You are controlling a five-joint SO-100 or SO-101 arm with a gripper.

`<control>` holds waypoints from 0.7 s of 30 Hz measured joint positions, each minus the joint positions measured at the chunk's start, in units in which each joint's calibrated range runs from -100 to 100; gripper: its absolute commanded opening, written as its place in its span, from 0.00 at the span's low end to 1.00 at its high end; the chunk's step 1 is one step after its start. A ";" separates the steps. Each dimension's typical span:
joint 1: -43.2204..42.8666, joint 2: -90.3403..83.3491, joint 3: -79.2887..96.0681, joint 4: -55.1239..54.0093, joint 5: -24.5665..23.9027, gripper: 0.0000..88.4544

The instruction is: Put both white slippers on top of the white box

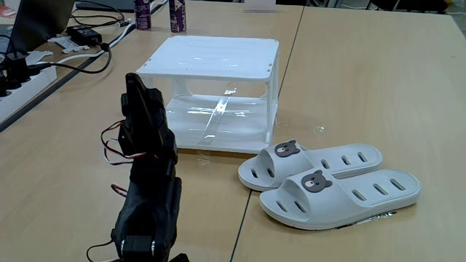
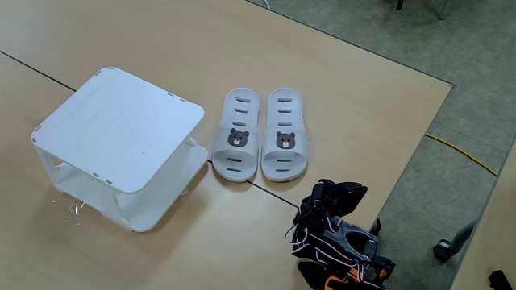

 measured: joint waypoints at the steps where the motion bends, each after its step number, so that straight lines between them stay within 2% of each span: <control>1: 0.00 0.00 0.00 0.00 0.00 0.01; 21: 0.82 1.65 0.00 0.00 0.00 0.01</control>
